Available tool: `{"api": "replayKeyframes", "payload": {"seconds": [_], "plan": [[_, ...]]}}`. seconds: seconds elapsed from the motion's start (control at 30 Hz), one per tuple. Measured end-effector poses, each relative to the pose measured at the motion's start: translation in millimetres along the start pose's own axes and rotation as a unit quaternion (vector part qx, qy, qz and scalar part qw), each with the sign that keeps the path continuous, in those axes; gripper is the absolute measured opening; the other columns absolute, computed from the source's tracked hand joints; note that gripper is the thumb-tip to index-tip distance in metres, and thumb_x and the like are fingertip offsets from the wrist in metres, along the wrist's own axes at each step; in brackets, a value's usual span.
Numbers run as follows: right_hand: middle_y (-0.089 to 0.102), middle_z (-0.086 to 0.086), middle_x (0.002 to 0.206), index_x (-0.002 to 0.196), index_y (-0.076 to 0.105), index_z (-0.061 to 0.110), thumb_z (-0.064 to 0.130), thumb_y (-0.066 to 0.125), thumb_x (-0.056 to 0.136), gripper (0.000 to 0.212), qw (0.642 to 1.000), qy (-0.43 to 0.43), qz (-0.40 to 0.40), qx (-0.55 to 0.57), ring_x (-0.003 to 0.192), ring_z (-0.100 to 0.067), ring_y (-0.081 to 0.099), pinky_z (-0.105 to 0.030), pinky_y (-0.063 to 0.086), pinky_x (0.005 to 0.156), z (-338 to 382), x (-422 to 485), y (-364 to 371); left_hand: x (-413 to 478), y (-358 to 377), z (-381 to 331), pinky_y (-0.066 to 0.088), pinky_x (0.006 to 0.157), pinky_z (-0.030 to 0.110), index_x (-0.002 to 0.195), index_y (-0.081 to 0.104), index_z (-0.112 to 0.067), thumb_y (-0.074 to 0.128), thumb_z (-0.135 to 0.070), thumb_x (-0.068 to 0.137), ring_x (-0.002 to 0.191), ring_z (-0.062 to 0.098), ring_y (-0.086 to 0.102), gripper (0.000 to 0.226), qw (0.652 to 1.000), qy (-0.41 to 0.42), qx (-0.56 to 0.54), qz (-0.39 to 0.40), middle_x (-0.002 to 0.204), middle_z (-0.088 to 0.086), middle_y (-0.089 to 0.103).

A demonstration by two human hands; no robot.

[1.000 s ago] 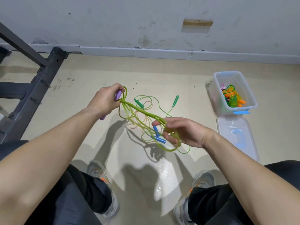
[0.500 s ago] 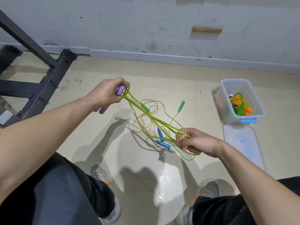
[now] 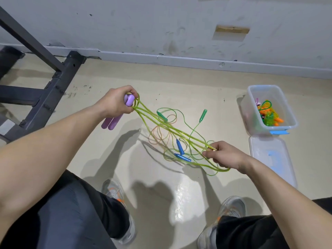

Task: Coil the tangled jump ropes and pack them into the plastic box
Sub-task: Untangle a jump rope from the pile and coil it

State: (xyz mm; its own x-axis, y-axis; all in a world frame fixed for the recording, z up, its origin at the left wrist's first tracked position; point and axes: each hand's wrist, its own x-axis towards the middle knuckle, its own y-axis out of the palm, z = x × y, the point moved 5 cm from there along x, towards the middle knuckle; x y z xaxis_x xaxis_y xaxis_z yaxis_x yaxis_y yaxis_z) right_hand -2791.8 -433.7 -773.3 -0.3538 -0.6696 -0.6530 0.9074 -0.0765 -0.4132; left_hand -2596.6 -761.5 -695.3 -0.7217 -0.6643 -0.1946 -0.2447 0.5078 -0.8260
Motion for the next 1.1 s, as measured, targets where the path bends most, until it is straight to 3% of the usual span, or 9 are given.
{"api": "replayKeyframes", "payload": {"seconds": [0.17, 0.3, 0.5, 0.57, 0.67, 0.73, 0.83, 0.93, 1.1], "plan": [[0.066, 0.001, 0.063, 0.076, 0.065, 0.014, 0.053, 0.052, 0.093, 0.044, 0.959, 0.092, -0.125, -0.237, 0.068, -0.022, 0.064, -0.030, 0.044, 0.065, -8, -1, -19, 0, 7, -2, 0.044, 0.063, 0.021, 0.107, 0.062, -0.029, 0.080, -0.010, 0.077, 0.077, 0.006, 0.063, 0.039, 0.999, -0.021, -0.011, 0.038, 0.078, 0.002, 0.068], [0.056, -0.007, 0.053, 0.078, 0.064, -0.002, 0.030, 0.072, 0.090, 0.035, 0.994, 0.002, -0.042, 0.098, 0.053, -0.019, 0.059, -0.030, 0.048, 0.073, -11, 4, -8, 2, 1, 3, 0.048, 0.068, 0.026, 0.107, 0.063, -0.030, 0.083, -0.012, 0.075, 0.077, 0.015, 0.066, 0.042, 0.997, -0.046, -0.063, 0.008, 0.079, 0.002, 0.069], [0.031, -0.001, 0.060, 0.075, 0.055, 0.012, 0.010, 0.065, 0.086, 0.015, 0.860, -0.103, 0.068, 0.495, 0.043, -0.010, 0.034, -0.034, 0.058, 0.071, 13, -7, 3, 3, 0, 8, 0.052, 0.068, 0.027, 0.109, 0.062, -0.026, 0.084, -0.006, 0.073, 0.068, 0.022, 0.068, 0.046, 0.986, -0.097, -0.133, -0.041, 0.077, 0.008, 0.071], [0.030, 0.002, 0.066, 0.081, 0.058, 0.012, 0.015, 0.058, 0.090, 0.010, 0.855, -0.091, 0.088, 0.503, 0.045, -0.007, 0.026, -0.024, 0.045, 0.049, 15, -11, -2, 3, -1, 11, 0.046, 0.061, 0.024, 0.110, 0.062, -0.025, 0.081, -0.005, 0.075, 0.063, 0.015, 0.064, 0.045, 0.983, -0.119, -0.122, -0.070, 0.075, 0.005, 0.069], [0.036, 0.004, 0.066, 0.090, 0.062, 0.010, 0.019, 0.052, 0.097, 0.015, 0.933, -0.048, 0.039, 0.354, 0.047, -0.007, 0.025, -0.020, 0.021, 0.043, 0, -4, -7, 3, -6, 19, 0.044, 0.063, 0.025, 0.111, 0.062, -0.025, 0.081, -0.006, 0.074, 0.068, 0.017, 0.064, 0.046, 0.981, -0.135, -0.108, -0.088, 0.080, 0.006, 0.071], [0.046, 0.005, 0.064, 0.083, 0.062, 0.015, 0.023, 0.056, 0.097, 0.018, 0.998, -0.037, -0.033, 0.032, 0.049, -0.009, 0.040, -0.024, 0.029, 0.047, -10, 2, -7, 3, -5, 20, 0.044, 0.068, 0.027, 0.110, 0.062, -0.026, 0.082, -0.007, 0.073, 0.078, 0.023, 0.065, 0.046, 0.987, -0.125, -0.075, -0.066, 0.081, 0.004, 0.070], [0.066, -0.003, 0.091, 0.089, 0.059, 0.021, 0.030, 0.054, 0.088, 0.011, 0.928, 0.022, -0.048, -0.369, 0.086, -0.026, 0.062, -0.030, 0.044, 0.067, -25, 7, 4, 3, 3, 12, 0.042, 0.063, 0.025, 0.109, 0.061, -0.027, 0.080, -0.007, 0.075, 0.085, 0.025, 0.062, 0.044, 0.995, -0.088, -0.025, -0.033, 0.080, 0.000, 0.065], [0.064, -0.003, 0.102, 0.097, 0.058, 0.021, 0.026, 0.049, 0.084, 0.016, 0.898, 0.073, -0.034, -0.433, 0.092, -0.029, 0.059, -0.031, 0.046, 0.072, -32, 4, 4, 3, 5, 4, 0.046, 0.071, 0.028, 0.109, 0.061, -0.028, 0.080, -0.009, 0.076, 0.089, 0.025, 0.065, 0.044, 0.996, -0.072, -0.036, -0.026, 0.086, 0.003, 0.069], [0.066, -0.010, 0.120, 0.122, 0.059, 0.019, 0.029, 0.062, 0.087, 0.037, 0.959, 0.034, -0.045, -0.277, 0.113, -0.031, 0.059, -0.032, 0.046, 0.084, -30, 15, 5, -7, 9, -29, 0.052, 0.074, 0.023, 0.111, 0.063, -0.027, 0.083, -0.008, 0.076, 0.078, 0.016, 0.068, 0.045, 0.991, -0.037, -0.127, -0.004, 0.092, 0.003, 0.076]]}}
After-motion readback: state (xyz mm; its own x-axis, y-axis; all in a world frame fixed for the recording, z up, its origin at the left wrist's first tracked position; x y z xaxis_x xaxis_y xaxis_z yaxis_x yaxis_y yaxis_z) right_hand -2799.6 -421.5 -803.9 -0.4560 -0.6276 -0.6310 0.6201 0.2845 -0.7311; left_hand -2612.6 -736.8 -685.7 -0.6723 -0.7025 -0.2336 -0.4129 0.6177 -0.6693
